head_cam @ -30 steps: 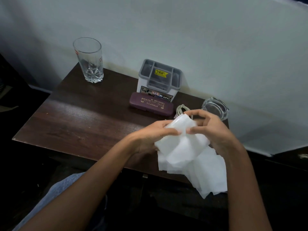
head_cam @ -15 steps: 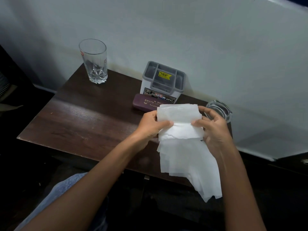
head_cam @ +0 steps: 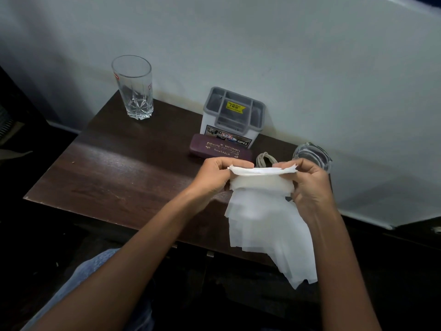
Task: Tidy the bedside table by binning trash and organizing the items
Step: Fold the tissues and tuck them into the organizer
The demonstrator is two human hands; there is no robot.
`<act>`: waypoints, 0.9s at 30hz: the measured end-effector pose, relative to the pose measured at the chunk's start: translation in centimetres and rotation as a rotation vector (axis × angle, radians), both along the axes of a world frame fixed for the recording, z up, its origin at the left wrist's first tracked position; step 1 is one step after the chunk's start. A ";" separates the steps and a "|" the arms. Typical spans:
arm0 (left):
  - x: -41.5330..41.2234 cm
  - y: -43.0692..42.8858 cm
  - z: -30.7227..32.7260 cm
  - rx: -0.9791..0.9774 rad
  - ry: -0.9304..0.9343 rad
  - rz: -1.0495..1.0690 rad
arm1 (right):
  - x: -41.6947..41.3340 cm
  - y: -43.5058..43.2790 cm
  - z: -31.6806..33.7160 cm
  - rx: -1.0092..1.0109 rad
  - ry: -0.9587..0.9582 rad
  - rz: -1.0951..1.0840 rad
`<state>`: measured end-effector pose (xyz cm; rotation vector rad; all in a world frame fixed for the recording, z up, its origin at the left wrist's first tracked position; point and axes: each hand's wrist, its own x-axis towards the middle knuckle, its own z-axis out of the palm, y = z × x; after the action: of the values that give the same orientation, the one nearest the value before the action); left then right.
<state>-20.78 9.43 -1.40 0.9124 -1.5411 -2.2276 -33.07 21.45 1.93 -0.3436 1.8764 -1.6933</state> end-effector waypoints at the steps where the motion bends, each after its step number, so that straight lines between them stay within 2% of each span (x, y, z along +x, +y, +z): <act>1: 0.0 0.0 0.0 -0.034 -0.005 -0.003 | 0.0 0.0 0.0 0.001 0.011 0.002; 5: 0.0 0.1 0.2 -0.177 0.020 0.005 | -0.4 0.0 -0.7 0.044 0.045 -0.021; 11: -0.1 0.1 0.1 -0.216 0.069 0.070 | -0.2 0.1 -0.4 0.053 0.142 -0.032; 14: -0.2 -0.1 0.0 -0.255 0.044 0.114 | -0.2 0.0 -0.2 0.007 0.077 -0.030; 17: -0.2 0.0 0.2 -0.203 0.005 0.125 | 0.0 -0.1 0.3 -0.031 0.026 -0.022; 22: -0.1 0.5 -0.1 -0.352 -0.050 0.132 | 0.6 -0.4 -0.2 0.029 0.170 -0.039; 26: -0.1 0.4 -0.1 -0.320 -0.019 0.126 | 0.7 -0.5 -0.7 -0.006 -0.165 -0.086; 27: -0.1 0.4 -0.1 -0.317 -0.012 0.118 | 0.7 -0.5 -0.6 0.013 -0.176 -0.098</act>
<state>-20.91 9.80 -1.52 0.8944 -1.7322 -1.8318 -32.36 20.93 1.35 -0.0952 1.7990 -1.7149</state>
